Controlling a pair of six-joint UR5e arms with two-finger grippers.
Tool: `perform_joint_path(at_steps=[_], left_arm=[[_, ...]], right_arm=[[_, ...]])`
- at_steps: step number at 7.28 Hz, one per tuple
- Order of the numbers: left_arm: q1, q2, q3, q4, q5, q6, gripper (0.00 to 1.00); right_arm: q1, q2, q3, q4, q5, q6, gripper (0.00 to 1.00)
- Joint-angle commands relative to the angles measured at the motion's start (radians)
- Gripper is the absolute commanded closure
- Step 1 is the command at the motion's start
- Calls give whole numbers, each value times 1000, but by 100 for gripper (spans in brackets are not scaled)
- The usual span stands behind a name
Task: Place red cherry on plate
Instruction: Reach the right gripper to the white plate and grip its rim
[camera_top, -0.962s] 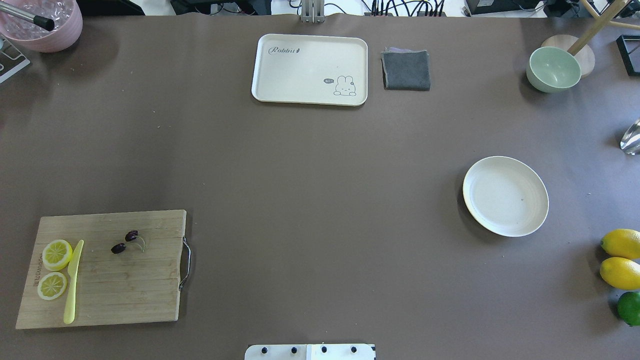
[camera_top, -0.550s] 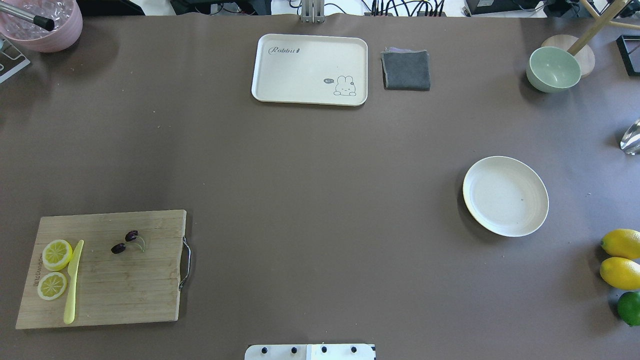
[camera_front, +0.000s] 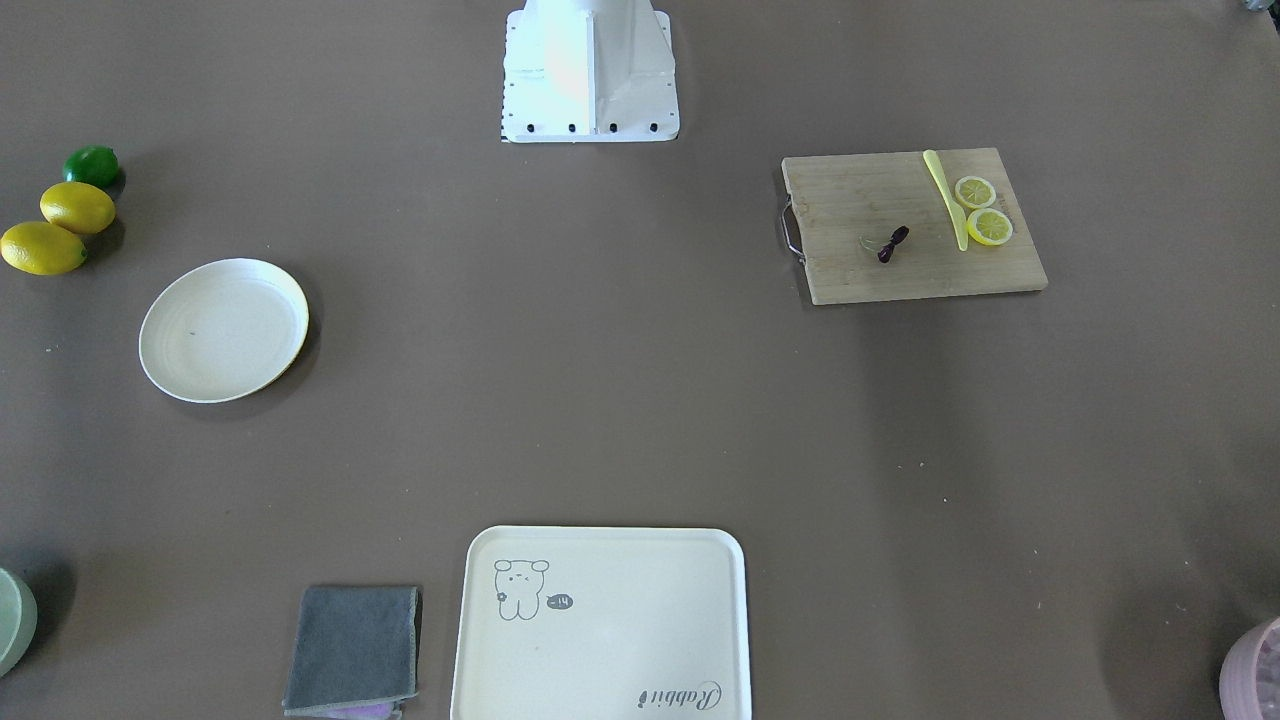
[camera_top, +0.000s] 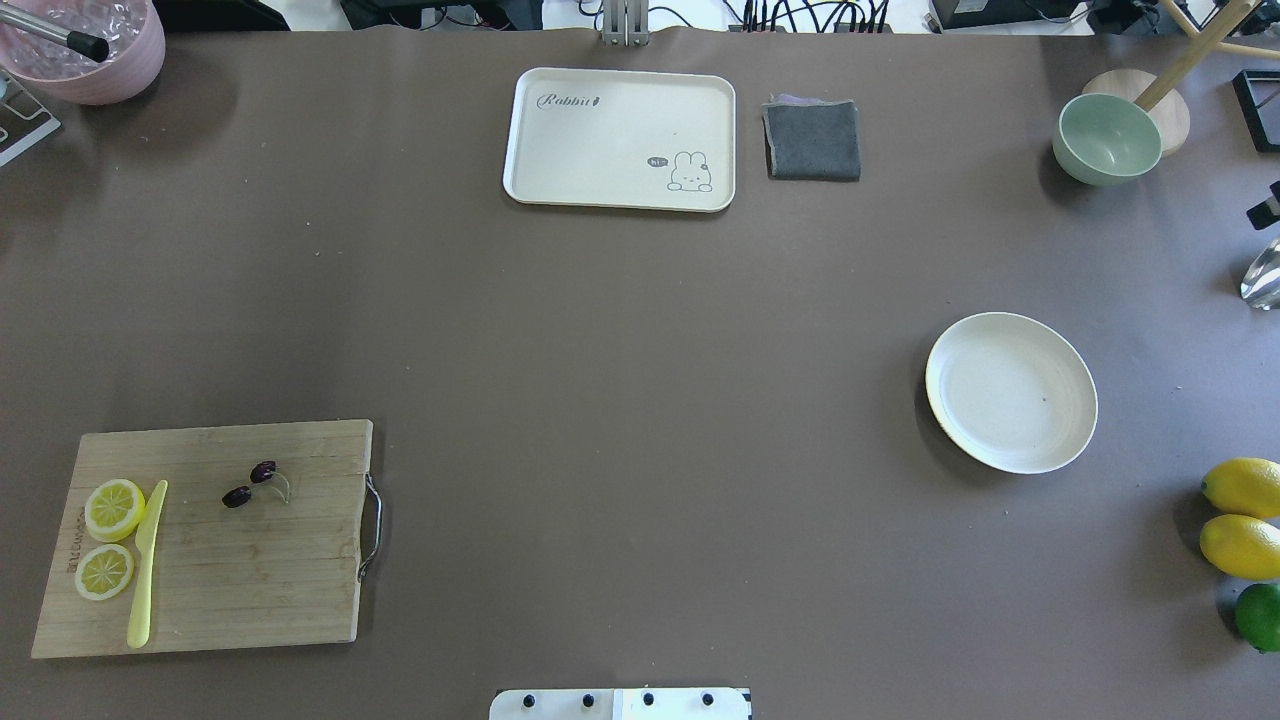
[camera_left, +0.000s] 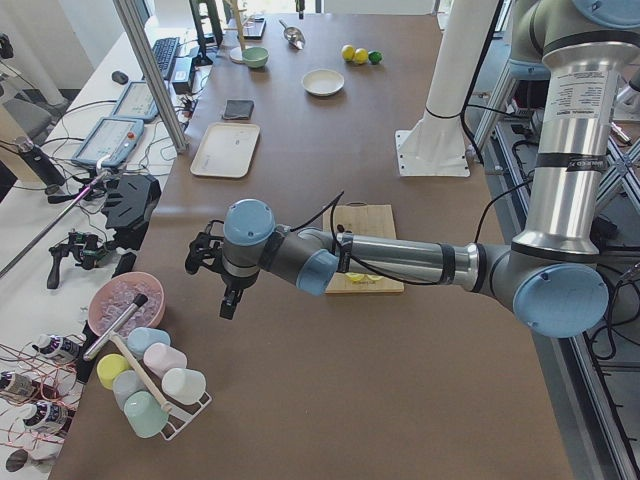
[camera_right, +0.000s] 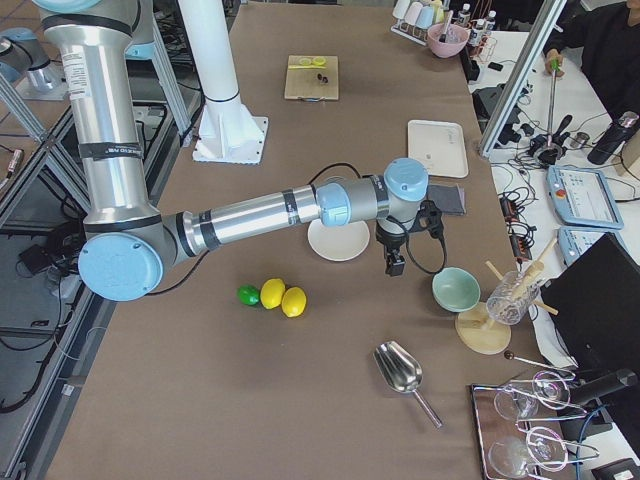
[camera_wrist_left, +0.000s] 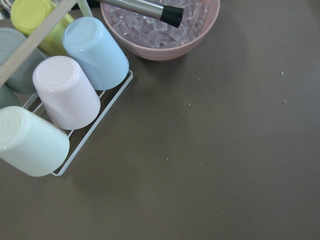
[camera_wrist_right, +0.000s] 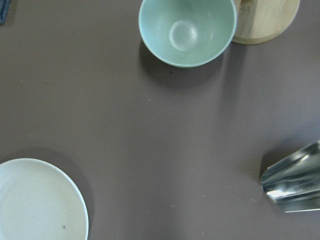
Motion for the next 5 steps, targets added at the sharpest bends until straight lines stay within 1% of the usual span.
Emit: perform_joint_path(at_steps=[1, 2, 3, 4, 5], left_arm=[[6, -21, 16, -19, 1, -10, 2], [6, -30, 59, -19, 0, -23, 2], [6, -31, 73, -19, 0, -49, 2], [6, -32, 75, -21, 0, -75, 2], [4, -23, 78, -54, 0, -76, 2]], right_arm=[[-146, -51, 28, 240, -22, 195, 1], [-227, -103, 22, 420, -78, 339, 0], [-278, -135, 2, 520, -103, 424, 0], [-313, -163, -19, 578, -127, 488, 0], [-350, -168, -56, 631, -155, 513, 0]])
